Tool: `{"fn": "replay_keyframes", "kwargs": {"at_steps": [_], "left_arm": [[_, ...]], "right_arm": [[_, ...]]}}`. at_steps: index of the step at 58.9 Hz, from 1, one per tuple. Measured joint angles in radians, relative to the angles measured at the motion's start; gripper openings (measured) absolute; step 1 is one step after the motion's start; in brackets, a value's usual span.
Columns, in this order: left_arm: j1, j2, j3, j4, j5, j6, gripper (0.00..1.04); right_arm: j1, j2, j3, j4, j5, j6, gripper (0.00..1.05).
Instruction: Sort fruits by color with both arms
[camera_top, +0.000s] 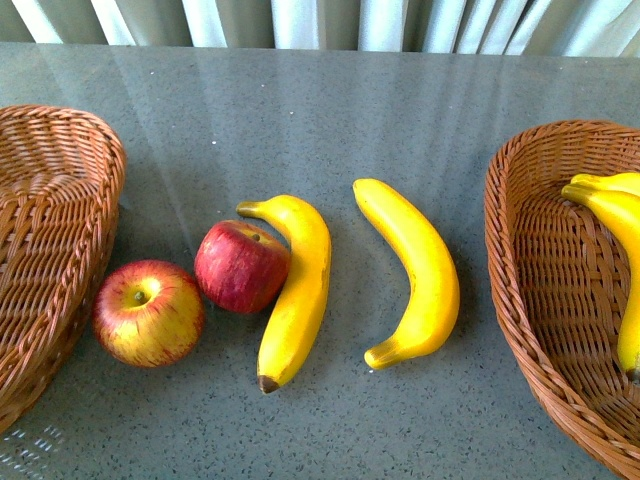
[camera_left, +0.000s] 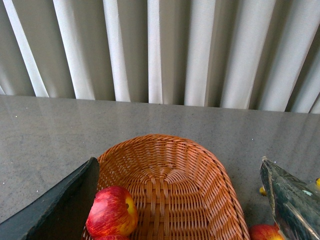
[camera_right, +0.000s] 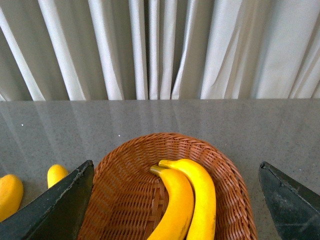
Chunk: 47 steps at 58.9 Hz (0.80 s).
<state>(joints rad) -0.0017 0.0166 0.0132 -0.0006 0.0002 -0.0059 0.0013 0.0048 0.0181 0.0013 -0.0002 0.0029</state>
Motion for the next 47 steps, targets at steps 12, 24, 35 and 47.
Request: {"fn": "replay_keyframes", "kwargs": {"at_steps": [12, 24, 35, 47], "left_arm": [[0.000, 0.000, 0.000, 0.000, 0.000, 0.000, 0.96], [0.000, 0.000, 0.000, 0.000, 0.000, 0.000, 0.96], [0.000, 0.000, 0.000, 0.000, 0.000, 0.000, 0.96], [0.000, 0.000, 0.000, 0.000, 0.000, 0.000, 0.96]], "right_arm": [[0.000, 0.000, 0.000, 0.000, 0.000, 0.000, 0.96], [0.000, 0.000, 0.000, 0.000, 0.000, 0.000, 0.96], [0.000, 0.000, 0.000, 0.000, 0.000, 0.000, 0.96], [0.000, 0.000, 0.000, 0.000, 0.000, 0.000, 0.96]]}}
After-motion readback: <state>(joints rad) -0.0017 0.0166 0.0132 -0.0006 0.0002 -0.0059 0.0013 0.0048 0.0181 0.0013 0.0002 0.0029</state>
